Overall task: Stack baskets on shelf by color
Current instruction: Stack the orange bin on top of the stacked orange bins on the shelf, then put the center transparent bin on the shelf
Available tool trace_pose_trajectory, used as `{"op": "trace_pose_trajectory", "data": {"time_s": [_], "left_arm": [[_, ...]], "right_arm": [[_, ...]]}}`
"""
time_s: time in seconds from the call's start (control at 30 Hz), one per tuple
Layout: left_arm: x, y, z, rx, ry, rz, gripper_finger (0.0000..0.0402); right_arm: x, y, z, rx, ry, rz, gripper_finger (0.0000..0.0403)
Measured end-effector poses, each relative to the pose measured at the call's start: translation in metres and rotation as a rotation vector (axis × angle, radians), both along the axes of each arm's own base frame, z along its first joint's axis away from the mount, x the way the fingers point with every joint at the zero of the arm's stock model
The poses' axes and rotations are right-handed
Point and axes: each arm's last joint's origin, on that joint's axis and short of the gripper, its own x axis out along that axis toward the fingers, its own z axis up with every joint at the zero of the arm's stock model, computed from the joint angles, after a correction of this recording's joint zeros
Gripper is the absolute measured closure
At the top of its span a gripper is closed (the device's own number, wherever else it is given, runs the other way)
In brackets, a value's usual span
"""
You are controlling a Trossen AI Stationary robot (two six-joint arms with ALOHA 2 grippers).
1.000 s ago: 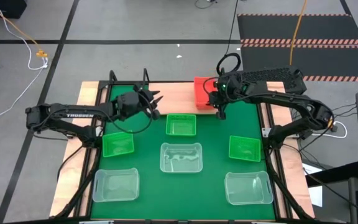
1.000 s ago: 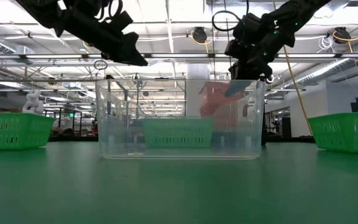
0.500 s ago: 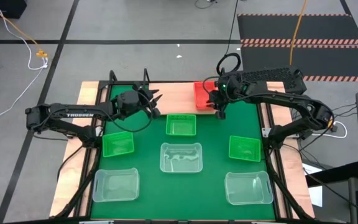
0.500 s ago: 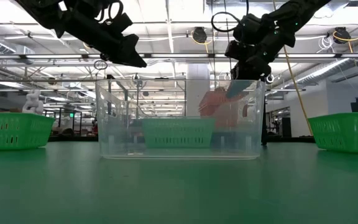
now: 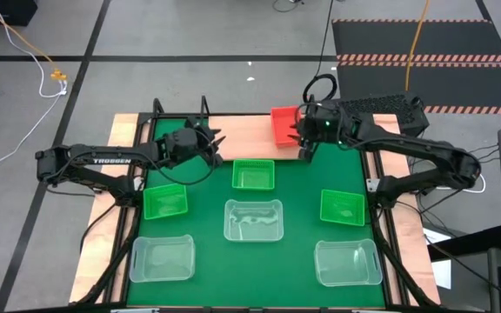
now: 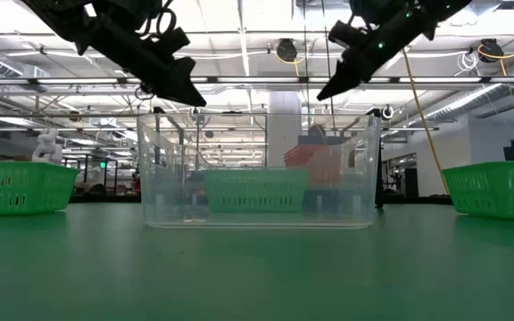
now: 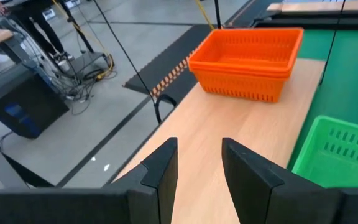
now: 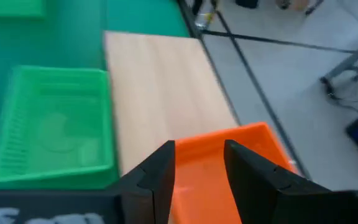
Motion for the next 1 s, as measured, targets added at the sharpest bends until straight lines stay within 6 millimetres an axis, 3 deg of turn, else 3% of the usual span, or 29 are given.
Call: {"op": "trace_pose_trajectory", "data": {"time_s": [0.23, 0.47, 0.67, 0.77, 0.87, 1.0], "left_arm": [[0.001, -0.005, -0.002, -0.021, 0.014, -0.021, 0.0275], [0.003, -0.007, -0.002, 0.004, 0.035, -0.115, 0.0275], [0.003, -0.007, -0.001, 0.009, 0.024, -0.118, 0.0275], [0.004, -0.007, -0.001, 0.021, 0.03, -0.123, 0.0275], [0.006, -0.006, -0.001, 0.028, 0.019, -0.125, 0.0275], [0.008, -0.006, 0.0, 0.036, 0.001, -0.126, 0.0275]], "right_arm": [[-0.004, 0.027, -0.019, 0.193, 0.158, -0.003, 0.0273], [-0.008, 0.073, -0.032, 0.273, 0.371, 0.135, 0.0273], [-0.022, 0.113, -0.041, 0.097, 0.649, 0.504, 0.0273], [-0.028, 0.123, -0.043, 0.013, 0.735, 0.657, 0.0273], [-0.028, 0.125, -0.043, 0.053, 0.728, 0.621, 0.0273], [-0.036, 0.126, -0.044, 0.23, 0.773, 0.508, 0.0273]]}}
